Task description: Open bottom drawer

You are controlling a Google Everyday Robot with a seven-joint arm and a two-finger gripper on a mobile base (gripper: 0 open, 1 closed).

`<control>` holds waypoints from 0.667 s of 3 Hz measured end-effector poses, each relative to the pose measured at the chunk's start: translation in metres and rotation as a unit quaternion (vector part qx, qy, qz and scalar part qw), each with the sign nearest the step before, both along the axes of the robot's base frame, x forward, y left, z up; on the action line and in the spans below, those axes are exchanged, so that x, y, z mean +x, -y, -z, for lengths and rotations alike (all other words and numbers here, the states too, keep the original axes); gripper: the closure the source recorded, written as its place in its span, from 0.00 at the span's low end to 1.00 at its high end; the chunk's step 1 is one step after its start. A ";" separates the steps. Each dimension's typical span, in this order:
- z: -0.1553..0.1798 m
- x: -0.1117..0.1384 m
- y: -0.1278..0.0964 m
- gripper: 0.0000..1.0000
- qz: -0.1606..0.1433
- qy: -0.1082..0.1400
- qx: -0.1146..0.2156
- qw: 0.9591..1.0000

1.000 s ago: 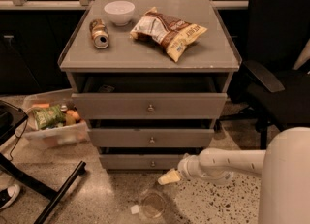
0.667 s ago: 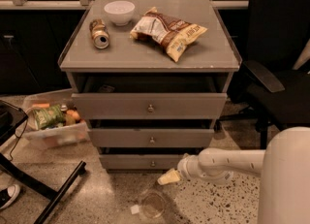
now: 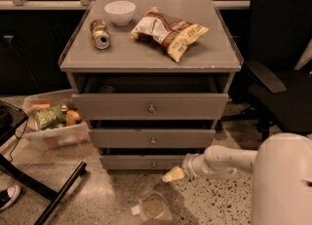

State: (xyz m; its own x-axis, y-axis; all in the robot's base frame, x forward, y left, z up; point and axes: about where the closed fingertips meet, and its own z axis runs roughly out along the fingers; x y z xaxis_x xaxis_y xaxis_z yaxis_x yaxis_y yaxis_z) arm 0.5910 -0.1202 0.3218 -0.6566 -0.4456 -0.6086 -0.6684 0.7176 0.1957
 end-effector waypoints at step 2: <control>0.039 0.059 0.016 0.00 -0.009 0.008 0.029 1.000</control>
Offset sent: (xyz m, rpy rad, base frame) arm 0.1006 -0.0285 -0.0534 0.0794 -0.0695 0.0370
